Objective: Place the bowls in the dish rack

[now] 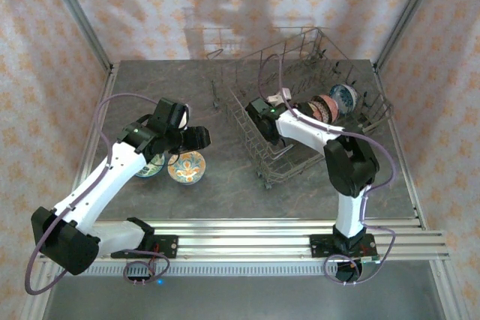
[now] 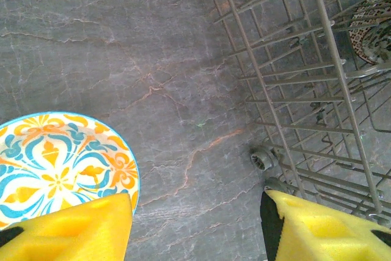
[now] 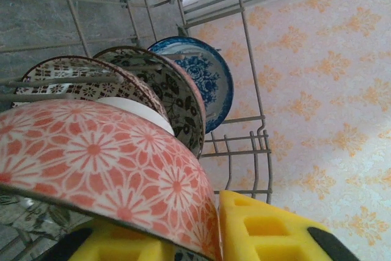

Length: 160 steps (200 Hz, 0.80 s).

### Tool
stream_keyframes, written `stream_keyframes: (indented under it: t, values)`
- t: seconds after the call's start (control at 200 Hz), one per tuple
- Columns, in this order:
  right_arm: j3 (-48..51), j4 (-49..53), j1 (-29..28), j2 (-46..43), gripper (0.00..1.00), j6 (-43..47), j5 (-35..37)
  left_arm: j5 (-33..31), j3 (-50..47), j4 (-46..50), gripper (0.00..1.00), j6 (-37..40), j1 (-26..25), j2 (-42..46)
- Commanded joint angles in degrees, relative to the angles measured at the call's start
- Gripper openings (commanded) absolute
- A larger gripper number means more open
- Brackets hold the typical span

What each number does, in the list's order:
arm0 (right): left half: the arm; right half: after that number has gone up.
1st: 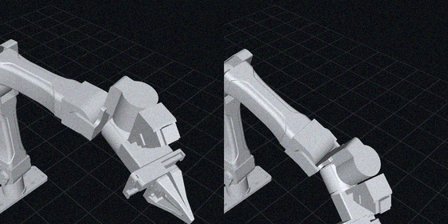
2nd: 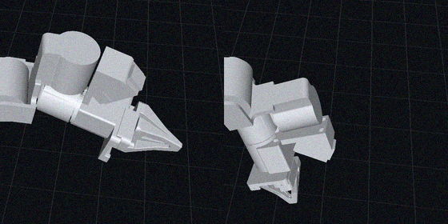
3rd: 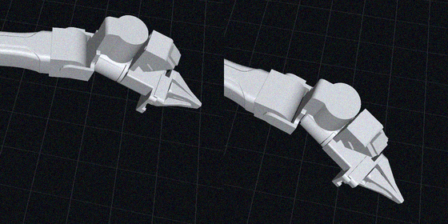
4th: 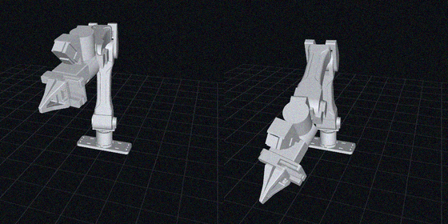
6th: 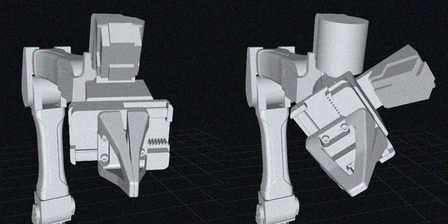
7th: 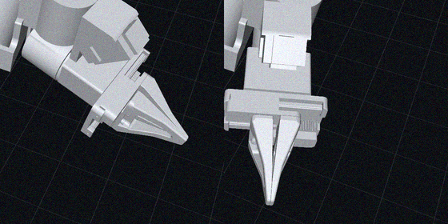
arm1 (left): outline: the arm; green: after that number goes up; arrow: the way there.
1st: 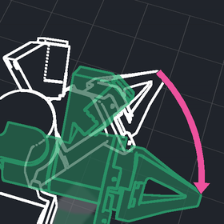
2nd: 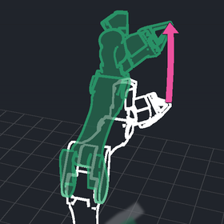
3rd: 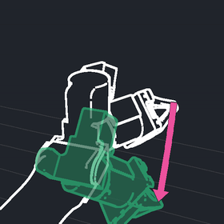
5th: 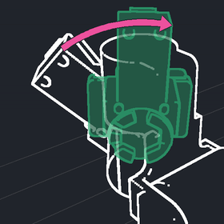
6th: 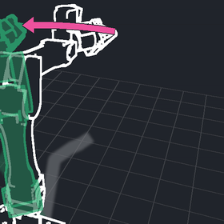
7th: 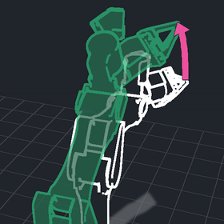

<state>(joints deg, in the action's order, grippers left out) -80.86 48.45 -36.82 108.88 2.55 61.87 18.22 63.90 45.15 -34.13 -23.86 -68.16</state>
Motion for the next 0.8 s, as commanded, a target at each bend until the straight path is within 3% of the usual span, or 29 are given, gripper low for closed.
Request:
stream_keyframes:
  t: [0.0, 0.485, 0.796]
  values:
    - [-3.07, 2.41, -0.01, 0.23, 0.19, -4.15, 2.4, -0.22, -0.52, 0.03, 0.59, -0.45, 0.48, 1.23]
    - [-2.98, 6.26, -0.01, -6.56, 0.03, -6.45, 6.46, 0.88, 0.52, -0.41, 0.59, -1.29, 0.46, 0.22]
    - [-7.19, 16.92, 0.6, -6.32, 0.0, -19.24, 7.62, 1.44, 1.05, -0.54, 0.59, -1.29, 0.41, 0.22]
